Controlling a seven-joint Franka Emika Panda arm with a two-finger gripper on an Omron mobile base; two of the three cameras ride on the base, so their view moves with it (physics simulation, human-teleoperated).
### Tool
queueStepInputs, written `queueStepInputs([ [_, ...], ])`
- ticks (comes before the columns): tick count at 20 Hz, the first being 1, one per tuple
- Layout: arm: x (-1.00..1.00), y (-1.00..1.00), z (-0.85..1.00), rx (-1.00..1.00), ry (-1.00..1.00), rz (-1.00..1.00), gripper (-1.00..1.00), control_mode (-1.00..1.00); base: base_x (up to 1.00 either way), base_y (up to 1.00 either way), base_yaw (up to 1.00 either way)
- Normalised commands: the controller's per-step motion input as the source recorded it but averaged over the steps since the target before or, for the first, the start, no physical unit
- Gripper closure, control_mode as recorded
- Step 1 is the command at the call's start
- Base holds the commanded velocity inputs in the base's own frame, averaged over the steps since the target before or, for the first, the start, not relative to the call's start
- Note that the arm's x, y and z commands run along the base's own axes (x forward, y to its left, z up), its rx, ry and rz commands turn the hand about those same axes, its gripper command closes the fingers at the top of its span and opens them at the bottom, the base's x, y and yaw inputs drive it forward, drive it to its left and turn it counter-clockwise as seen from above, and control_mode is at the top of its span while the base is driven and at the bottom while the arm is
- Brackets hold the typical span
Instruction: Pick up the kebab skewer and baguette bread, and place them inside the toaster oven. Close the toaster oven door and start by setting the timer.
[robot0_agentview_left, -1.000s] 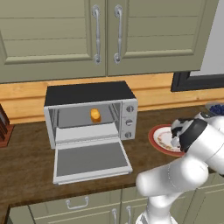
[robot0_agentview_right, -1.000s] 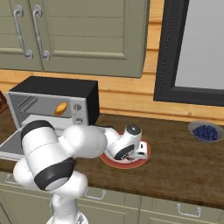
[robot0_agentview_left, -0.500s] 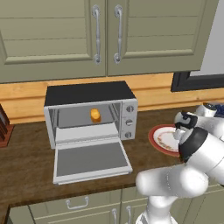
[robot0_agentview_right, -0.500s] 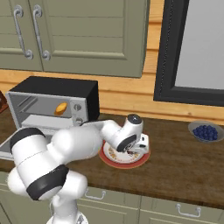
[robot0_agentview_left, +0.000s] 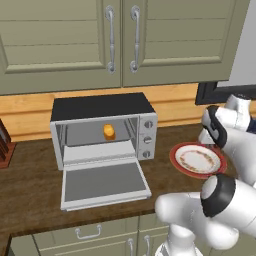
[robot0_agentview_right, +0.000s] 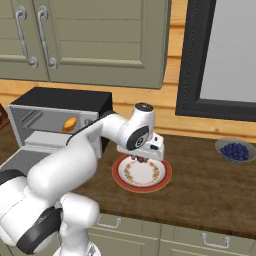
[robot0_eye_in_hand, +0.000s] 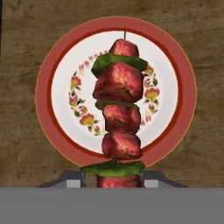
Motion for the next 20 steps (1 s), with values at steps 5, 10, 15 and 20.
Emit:
queueStepInputs([
  [5, -0.33, 0.89, 0.35, 0.0, -0.02, -0.14, 1.0, -1.0, 0.0, 0.0, 0.0],
  [10, -0.25, 0.89, 0.29, 0.0, -0.01, -0.15, 1.0, -1.0, 0.0, 0.0, 0.0],
  [15, -0.01, 0.94, 0.11, 0.0, -0.01, -0.13, 1.0, -1.0, 0.0, 0.0, 0.0],
  [20, 0.0, 0.92, 0.0, 0.0, 0.0, -0.11, 1.0, -1.0, 0.0, 0.0, 0.0],
])
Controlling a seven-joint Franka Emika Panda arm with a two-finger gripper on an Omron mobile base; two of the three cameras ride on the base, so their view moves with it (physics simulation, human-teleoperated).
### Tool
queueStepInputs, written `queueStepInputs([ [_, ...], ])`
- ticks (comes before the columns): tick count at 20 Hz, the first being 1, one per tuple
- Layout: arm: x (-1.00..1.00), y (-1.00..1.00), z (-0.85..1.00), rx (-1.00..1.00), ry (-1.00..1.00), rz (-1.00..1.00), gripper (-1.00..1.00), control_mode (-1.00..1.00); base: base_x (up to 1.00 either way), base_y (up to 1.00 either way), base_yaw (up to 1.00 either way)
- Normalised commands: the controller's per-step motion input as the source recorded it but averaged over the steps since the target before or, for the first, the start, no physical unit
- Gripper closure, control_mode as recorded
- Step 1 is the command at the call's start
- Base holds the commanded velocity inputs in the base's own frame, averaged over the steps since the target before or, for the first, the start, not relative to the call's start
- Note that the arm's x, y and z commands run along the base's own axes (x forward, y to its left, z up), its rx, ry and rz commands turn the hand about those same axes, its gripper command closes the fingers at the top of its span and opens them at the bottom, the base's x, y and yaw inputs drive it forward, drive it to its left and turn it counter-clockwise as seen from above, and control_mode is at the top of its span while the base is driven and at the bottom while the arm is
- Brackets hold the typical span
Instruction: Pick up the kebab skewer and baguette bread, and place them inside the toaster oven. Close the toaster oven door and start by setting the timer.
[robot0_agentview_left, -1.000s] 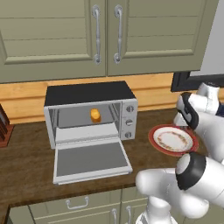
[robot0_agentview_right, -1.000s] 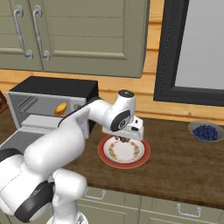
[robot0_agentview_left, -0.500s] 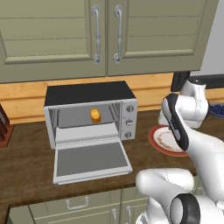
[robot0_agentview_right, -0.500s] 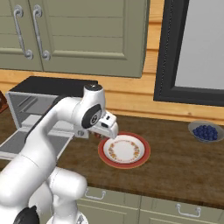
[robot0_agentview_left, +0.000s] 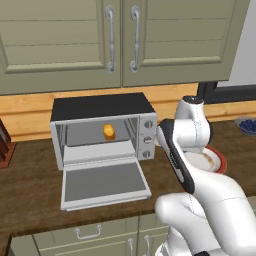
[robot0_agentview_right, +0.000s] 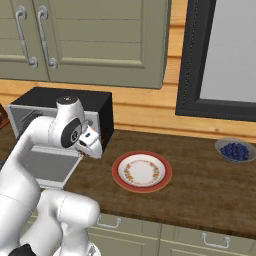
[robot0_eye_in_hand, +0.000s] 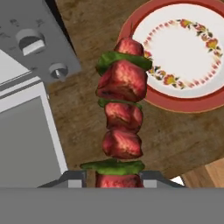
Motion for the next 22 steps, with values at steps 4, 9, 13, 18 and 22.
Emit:
queueStepInputs([
  [4, 0.0, 0.91, 0.0, 0.0, 0.0, -0.08, 1.0, -1.0, 0.0, 0.0, 0.0],
  [9, 0.0, 0.94, 0.0, -0.01, 0.0, -0.07, 1.0, -1.0, 0.0, 0.0, 0.0],
  [13, 0.0, 0.87, 0.0, -0.02, 0.0, -0.06, 1.0, -1.0, 0.0, 0.0, 0.0],
  [18, 0.06, 0.54, 0.0, 0.0, -0.06, -0.01, 1.0, -1.0, 0.0, 0.0, 0.0],
  [22, 0.07, 0.44, 0.0, 0.0, -0.12, 0.09, 1.0, -1.0, 0.0, 0.0, 0.0],
])
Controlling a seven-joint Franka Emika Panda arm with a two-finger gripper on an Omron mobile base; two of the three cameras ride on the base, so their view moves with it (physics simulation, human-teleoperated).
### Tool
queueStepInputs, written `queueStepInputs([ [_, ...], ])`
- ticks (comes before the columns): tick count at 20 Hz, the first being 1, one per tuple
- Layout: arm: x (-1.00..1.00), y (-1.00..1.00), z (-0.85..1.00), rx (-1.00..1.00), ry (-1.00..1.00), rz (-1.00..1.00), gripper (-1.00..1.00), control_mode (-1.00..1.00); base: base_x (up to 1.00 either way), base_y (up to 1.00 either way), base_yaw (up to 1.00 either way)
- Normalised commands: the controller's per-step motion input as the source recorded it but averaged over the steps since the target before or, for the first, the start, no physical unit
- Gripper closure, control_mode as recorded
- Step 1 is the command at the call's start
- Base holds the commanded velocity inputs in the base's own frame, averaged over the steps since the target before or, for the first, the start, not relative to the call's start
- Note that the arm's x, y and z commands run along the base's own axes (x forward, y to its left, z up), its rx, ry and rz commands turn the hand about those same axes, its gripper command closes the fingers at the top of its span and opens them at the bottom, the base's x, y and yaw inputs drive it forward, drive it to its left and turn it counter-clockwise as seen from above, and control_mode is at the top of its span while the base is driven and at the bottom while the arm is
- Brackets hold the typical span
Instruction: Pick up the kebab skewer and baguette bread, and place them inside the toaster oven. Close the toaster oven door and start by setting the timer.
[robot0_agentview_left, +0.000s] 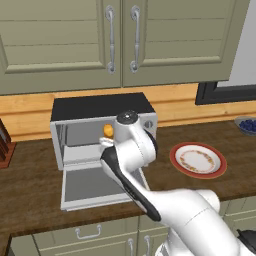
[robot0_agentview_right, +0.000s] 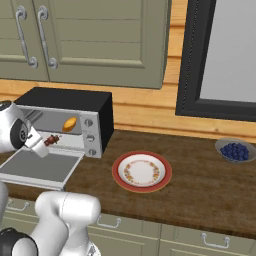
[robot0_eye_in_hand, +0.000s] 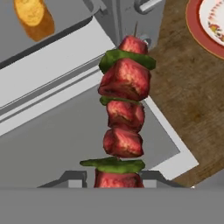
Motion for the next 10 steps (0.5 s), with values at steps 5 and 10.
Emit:
queueStepInputs([
  [5, 0.02, 0.18, 0.0, 0.0, -0.07, 0.46, 1.0, -1.0, 0.0, 0.0, 0.0],
  [10, 0.01, 0.29, -0.02, 0.0, -0.18, 0.31, 1.0, -1.0, 0.0, 0.0, 0.0],
])
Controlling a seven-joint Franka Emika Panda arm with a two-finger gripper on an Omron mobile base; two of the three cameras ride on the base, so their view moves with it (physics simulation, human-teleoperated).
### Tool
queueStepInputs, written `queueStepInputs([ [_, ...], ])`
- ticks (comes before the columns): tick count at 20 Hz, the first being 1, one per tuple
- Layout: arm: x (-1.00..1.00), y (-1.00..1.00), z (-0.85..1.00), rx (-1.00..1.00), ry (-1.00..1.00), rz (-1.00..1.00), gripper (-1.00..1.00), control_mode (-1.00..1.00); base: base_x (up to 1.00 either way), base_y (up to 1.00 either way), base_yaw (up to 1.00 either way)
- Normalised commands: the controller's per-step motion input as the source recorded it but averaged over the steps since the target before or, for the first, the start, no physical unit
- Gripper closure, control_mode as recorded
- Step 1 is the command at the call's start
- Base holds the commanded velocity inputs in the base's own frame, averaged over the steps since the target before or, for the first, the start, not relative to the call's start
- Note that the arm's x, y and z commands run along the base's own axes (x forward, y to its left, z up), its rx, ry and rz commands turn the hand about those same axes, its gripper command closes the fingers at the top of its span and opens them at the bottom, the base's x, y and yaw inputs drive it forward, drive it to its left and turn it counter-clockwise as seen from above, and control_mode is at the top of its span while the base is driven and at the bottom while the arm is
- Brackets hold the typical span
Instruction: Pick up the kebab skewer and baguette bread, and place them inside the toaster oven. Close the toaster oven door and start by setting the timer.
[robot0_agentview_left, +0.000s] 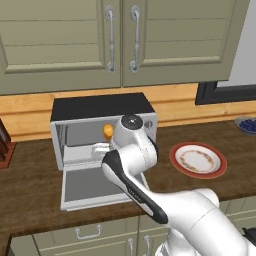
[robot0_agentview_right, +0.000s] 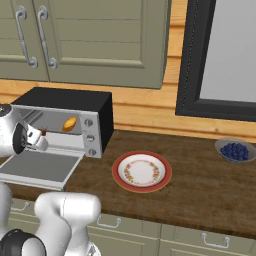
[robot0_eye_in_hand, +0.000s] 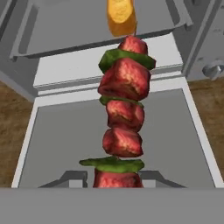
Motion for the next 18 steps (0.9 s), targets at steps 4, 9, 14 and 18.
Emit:
queueStepInputs([
  [4, 0.0, 0.25, 0.0, 0.0, -0.3, 0.0, 1.0, -1.0, 0.0, 0.0, 0.0],
  [9, 0.31, 0.08, 0.0, 0.0, -0.03, -0.02, 1.0, -1.0, 0.0, 0.0, 0.0],
  [14, 0.4, 0.0, 0.0, 0.0, 0.0, 0.0, 1.0, -1.0, 0.0, 0.0, 0.0],
  [18, 0.55, 0.07, -0.01, 0.0, 0.0, 0.0, 1.0, -1.0, 0.0, 0.0, 0.0],
])
